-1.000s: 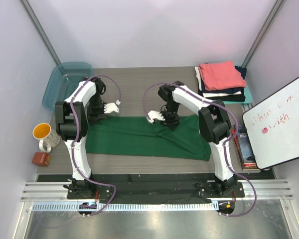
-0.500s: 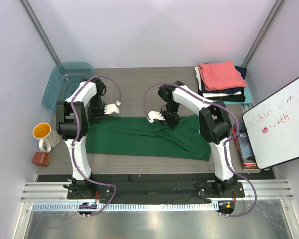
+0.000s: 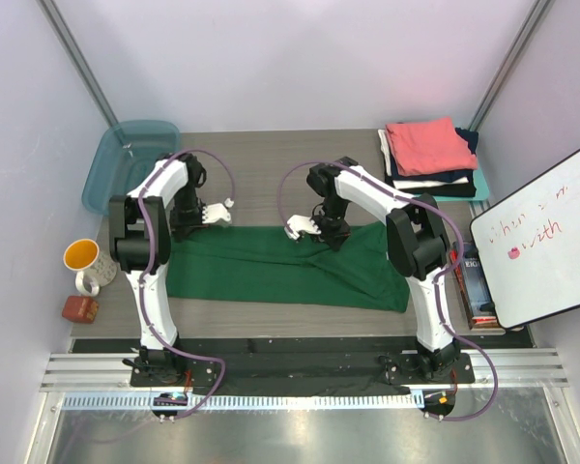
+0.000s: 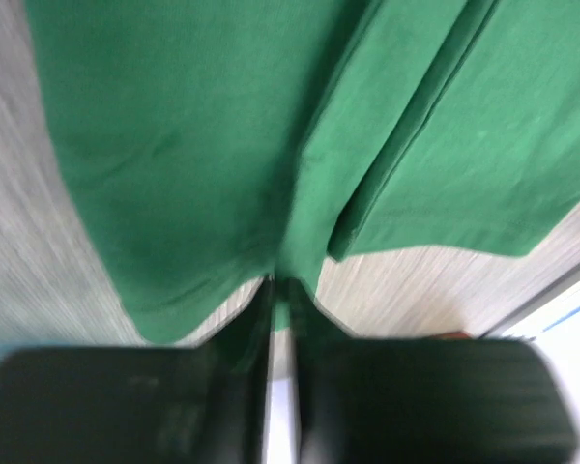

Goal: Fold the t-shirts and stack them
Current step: Fold the other side of the tshirt into a rectangle

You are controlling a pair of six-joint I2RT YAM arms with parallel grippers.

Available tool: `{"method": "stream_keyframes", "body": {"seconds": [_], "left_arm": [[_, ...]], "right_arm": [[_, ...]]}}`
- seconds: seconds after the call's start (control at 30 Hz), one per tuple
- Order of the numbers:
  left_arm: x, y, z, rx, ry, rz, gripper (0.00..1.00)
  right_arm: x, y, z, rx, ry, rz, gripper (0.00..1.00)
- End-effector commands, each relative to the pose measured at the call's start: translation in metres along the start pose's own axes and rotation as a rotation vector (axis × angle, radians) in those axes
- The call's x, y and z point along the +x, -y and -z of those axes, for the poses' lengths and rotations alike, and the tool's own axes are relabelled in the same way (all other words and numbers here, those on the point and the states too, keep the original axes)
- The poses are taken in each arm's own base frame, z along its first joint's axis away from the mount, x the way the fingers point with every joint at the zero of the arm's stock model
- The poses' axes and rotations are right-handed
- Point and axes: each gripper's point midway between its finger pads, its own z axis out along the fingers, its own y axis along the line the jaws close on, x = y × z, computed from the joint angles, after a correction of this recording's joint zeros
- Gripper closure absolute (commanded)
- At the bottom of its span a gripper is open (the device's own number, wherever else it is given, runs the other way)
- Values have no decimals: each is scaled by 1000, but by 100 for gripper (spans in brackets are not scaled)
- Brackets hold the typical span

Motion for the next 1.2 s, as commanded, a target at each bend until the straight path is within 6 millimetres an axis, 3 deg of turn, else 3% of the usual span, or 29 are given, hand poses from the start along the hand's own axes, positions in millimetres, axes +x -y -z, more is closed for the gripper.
{"method": "stream_keyframes", "body": {"seconds": [0.0,0.17,0.4,0.5,0.67,0.87,1.17], "left_arm": [[19,81,12,346,-87,-23,100],[19,74,16,321,-89,-25,100],[11,33,42,164,-46,5,100],[9,28,47,141,-37,0,100],[15,43,48,160,-59,-26,100],[34,84,41,242,-120,-111,100],[37,82,51,204,-109,-133,100]], "right_arm": [[-4,-38,20,-107,-15,-22,99],[-2,-38,22,-102,-27,-20,99],[4,-33,29,-76,-51,-15,99],[4,-32,32,-68,-52,-14,99],[6,-35,33,-68,-53,-18,99],[6,-39,33,-75,-47,-4,99],[8,-41,31,-85,-52,5,99]]}}
